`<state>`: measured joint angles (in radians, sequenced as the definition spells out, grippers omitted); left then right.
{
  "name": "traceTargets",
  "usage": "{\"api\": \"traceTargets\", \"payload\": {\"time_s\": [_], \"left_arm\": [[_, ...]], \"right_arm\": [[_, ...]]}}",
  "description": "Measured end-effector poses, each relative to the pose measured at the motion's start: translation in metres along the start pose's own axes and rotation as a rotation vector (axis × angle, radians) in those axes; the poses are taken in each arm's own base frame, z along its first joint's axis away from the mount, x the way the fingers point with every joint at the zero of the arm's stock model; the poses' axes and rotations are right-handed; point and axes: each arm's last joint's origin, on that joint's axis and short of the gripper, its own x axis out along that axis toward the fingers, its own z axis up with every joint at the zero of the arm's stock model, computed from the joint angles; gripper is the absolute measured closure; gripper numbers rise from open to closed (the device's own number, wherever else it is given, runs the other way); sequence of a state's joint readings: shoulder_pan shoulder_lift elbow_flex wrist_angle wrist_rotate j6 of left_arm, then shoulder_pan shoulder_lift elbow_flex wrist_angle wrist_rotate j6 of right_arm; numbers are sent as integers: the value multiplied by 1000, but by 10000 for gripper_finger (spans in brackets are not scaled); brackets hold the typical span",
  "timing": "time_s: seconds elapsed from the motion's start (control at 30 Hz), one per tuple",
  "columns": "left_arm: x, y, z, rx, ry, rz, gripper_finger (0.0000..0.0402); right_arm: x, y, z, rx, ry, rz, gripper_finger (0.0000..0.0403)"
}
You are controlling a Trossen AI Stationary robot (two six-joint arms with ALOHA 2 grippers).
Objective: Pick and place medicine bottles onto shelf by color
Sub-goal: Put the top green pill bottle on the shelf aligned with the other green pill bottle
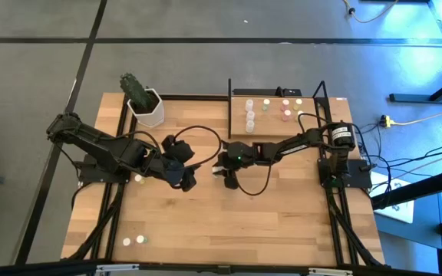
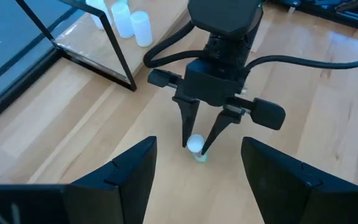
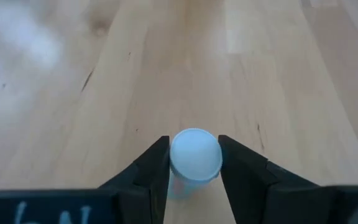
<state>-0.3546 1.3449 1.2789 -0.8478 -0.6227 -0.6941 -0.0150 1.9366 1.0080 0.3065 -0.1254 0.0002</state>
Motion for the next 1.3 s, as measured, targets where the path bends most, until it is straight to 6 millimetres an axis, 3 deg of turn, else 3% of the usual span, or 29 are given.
{"api": "traceTargets", "payload": {"time_s": [0.3, 0.57, 0.9, 1.1, 1.3], "left_arm": [[0, 2, 0, 63, -24, 44, 173], [0, 4, -3, 86, 2, 65, 173], [0, 5, -3, 88, 7, 69, 173], [1, 5, -2, 79, 5, 71, 173], [2, 7, -1, 40, 0, 78, 173]], "right_arm": [[-9, 3, 7, 112, -11, -75, 275], [-30, 29, 17, 172, 20, -167, 275], [-95, 63, 42, 288, -30, -352, 275], [-135, 64, 50, 271, -50, -455, 275], [-172, 52, 53, 273, -53, -579, 275]]}}
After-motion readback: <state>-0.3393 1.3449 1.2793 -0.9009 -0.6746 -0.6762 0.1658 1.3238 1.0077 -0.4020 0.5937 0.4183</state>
